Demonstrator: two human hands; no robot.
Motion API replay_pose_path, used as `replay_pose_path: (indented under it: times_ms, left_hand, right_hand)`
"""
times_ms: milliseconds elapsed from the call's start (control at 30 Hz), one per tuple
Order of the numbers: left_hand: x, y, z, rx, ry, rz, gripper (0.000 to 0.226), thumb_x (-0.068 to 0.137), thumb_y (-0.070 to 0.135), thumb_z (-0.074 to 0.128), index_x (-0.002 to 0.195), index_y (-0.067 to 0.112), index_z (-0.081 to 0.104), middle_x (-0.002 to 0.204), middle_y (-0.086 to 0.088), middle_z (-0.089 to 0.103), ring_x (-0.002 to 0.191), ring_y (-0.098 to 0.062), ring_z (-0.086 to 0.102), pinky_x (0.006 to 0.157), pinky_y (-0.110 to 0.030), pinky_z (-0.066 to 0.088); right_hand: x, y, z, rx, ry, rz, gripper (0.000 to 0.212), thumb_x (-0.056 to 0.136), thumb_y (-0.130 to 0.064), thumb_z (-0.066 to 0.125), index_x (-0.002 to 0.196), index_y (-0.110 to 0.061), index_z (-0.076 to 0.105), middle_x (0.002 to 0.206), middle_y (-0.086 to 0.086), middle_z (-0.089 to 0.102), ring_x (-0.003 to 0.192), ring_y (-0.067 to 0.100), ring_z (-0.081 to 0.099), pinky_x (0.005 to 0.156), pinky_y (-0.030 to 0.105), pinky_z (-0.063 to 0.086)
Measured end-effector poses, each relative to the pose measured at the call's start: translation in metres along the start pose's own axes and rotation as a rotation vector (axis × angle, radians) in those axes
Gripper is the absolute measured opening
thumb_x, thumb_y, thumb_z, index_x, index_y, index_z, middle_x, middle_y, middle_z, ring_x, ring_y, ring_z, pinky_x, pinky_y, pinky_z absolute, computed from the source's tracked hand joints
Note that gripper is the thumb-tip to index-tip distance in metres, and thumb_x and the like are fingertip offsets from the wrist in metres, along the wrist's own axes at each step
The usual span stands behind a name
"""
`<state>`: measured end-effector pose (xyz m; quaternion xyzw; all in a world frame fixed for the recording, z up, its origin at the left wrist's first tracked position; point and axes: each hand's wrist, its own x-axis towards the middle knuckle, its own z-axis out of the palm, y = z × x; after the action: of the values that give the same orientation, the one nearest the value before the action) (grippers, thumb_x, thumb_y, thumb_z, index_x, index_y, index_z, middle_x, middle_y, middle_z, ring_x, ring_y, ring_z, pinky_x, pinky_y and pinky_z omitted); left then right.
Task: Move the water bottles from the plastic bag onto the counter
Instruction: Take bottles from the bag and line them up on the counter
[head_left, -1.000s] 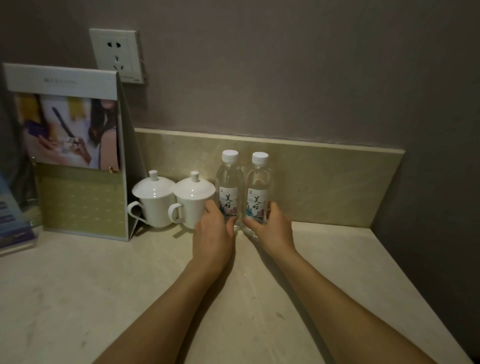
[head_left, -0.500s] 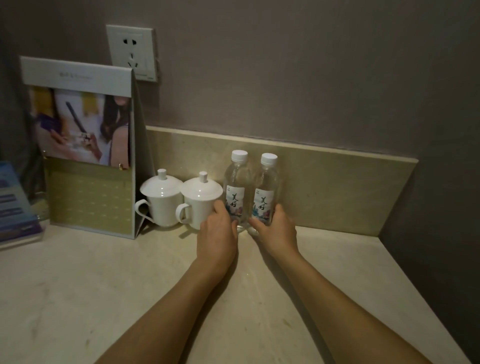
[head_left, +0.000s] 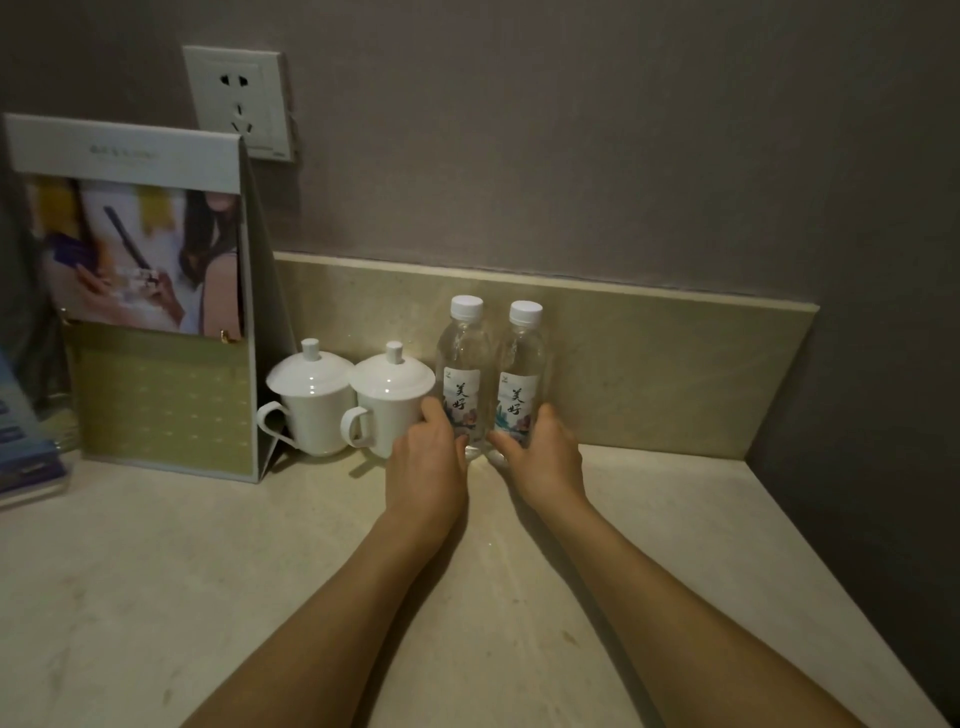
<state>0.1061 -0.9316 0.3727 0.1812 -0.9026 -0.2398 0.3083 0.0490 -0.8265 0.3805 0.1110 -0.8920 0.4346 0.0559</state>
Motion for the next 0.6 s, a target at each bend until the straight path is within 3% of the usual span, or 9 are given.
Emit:
replay_pose_path:
  times_ms: [267, 500, 600]
  left_hand:
    - [0.0007, -0.0010, -0.0012, 0.014, -0.014, 0.014, 0.023, 0.096, 0.023, 0.060, 0.108, 0.010, 0.045, 0.105, -0.015, 0.071, 0.095, -0.035, 0.068, 0.075, -0.046, 0.055]
    - [0.0008, -0.0035, 0.0001, 0.015, 0.006, 0.030, 0.022, 0.096, 0.023, 0.060, 0.107, 0.012, 0.045, 0.102, -0.013, 0.070, 0.092, -0.032, 0.068, 0.069, -0.037, 0.052]
    - [0.0016, -0.0029, -0.0009, 0.027, -0.010, 0.029, 0.022, 0.096, 0.022, 0.060, 0.108, 0.011, 0.045, 0.103, -0.014, 0.070, 0.092, -0.032, 0.067, 0.066, -0.034, 0.047]
  right_hand:
    - [-0.0006, -0.0018, -0.0019, -0.006, -0.003, 0.018, 0.045, 0.086, -0.038, 0.070, 0.113, -0.016, 0.041, 0.125, 0.008, 0.058, 0.112, 0.029, 0.058, 0.080, 0.039, 0.046]
    - [0.0022, -0.0022, -0.0056, -0.020, -0.008, 0.017, 0.048, 0.083, -0.042, 0.072, 0.110, -0.015, 0.042, 0.125, 0.009, 0.059, 0.113, 0.033, 0.058, 0.086, 0.048, 0.051]
    - [0.0026, -0.0022, -0.0046, -0.078, -0.009, 0.001, 0.045, 0.085, -0.042, 0.070, 0.102, -0.017, 0.036, 0.124, 0.012, 0.059, 0.112, 0.036, 0.057, 0.080, 0.042, 0.049]
